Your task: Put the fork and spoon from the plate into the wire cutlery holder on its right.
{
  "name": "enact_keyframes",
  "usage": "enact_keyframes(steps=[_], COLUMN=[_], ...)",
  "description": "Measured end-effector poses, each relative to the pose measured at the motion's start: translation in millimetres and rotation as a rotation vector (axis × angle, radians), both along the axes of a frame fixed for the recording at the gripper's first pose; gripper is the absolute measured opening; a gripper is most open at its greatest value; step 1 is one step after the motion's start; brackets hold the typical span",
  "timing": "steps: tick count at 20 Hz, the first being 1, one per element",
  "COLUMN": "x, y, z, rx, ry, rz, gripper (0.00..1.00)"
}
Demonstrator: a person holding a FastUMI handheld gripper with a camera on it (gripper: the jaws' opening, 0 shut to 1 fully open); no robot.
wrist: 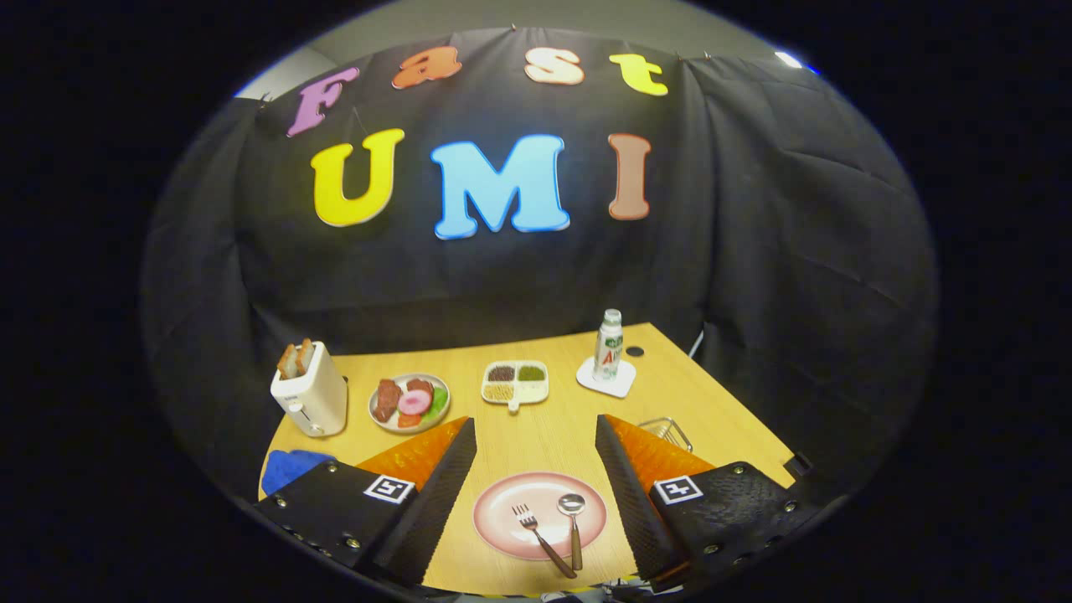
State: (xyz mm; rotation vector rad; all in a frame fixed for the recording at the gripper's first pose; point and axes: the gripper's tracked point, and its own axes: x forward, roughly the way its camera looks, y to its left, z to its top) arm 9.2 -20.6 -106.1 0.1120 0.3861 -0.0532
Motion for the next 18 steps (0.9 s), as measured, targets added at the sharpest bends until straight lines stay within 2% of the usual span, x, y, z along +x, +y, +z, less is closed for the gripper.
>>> enact_keyframes(steps=[9, 14, 18], x=[3.2, 8.9, 14.1], y=[-22.4, -23.9, -18.5], z=[-138.2, -202.6, -240.3], rx=[-0.107, -0.186, -0.201], ry=[0.487, 0.705, 0.804], rz=[-0.026, 0.039, 0.088], gripper=[0.89, 0.88, 0.86])
